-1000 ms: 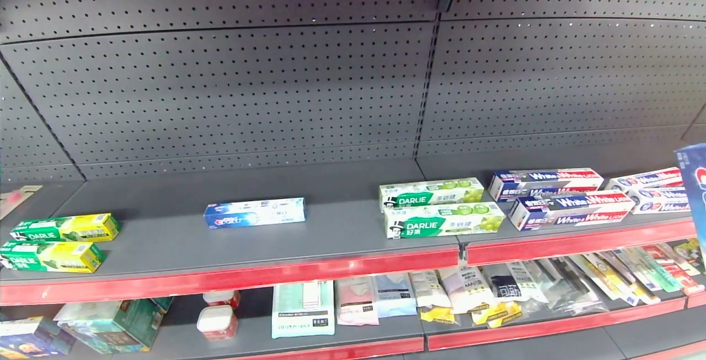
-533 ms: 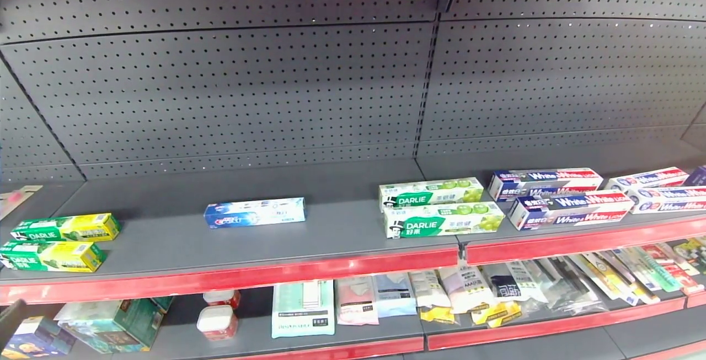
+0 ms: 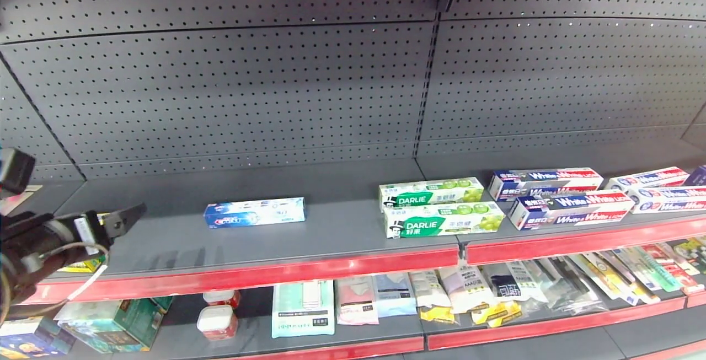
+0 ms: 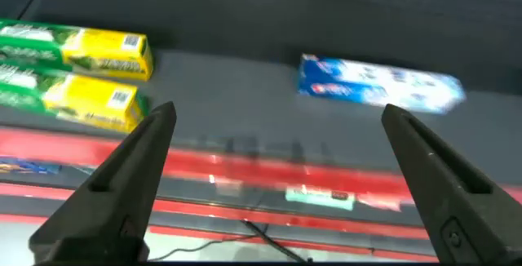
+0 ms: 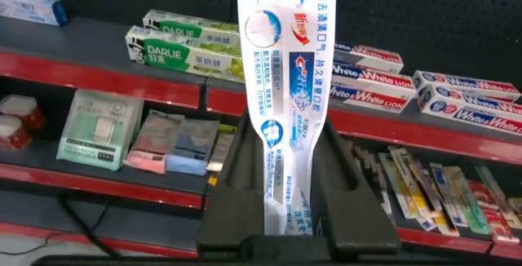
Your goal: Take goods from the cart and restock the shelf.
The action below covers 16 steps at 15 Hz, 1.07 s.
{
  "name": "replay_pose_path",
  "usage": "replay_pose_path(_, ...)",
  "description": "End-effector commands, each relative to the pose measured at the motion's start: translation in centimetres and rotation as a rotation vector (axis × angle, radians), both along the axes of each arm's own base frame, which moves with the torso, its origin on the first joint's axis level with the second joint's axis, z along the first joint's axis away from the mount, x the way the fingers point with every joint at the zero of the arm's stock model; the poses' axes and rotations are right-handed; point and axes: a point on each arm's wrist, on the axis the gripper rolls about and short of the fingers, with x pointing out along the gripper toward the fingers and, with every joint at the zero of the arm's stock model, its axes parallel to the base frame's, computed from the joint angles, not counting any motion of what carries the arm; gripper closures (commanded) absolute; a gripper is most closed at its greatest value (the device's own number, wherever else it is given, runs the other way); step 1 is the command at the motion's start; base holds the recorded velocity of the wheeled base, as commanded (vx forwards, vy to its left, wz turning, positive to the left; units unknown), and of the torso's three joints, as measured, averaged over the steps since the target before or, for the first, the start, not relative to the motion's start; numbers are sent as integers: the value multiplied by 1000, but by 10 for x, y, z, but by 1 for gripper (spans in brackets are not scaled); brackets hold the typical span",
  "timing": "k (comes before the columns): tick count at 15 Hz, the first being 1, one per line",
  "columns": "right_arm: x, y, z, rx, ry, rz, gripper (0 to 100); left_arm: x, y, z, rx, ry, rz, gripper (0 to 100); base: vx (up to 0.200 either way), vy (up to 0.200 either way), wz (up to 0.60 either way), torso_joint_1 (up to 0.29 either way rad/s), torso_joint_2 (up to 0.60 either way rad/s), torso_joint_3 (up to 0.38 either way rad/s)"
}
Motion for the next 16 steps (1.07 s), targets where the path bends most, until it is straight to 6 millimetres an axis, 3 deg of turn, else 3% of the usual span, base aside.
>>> replay_pose_path(1, 0, 0, 1, -1, -5, 1, 100, 70, -13, -32, 3, 126, -47, 0, 0, 0, 0, 0, 0, 0)
replay_pose_path(5, 4, 0, 1, -1, 21, 7, 100, 113, -41, -53, -7, 137, -179, 0, 0, 0, 0, 0, 0, 0)
replay_pose_path(7, 6, 0, 0, -1, 38, 9, 100, 151, -55, -61, 13, 127, -172, 0, 0, 0, 0, 0, 0, 0)
replay_pose_path(9, 8, 0, -1, -14, 46, 11, 100, 177, -67, -63, 21, 110, -177, 0, 0, 0, 0, 0, 0, 0)
replay_pose_path(12, 9, 0, -4, -19, 59, 13, 100, 190, -92, -58, 19, 181, -229, 0, 0, 0, 0, 0, 0, 0)
replay_pose_path(16, 9, 0, -8, -18, 70, 14, 100, 213, -107, -62, -1, 202, -199, 0, 0, 0, 0, 0, 0, 0)
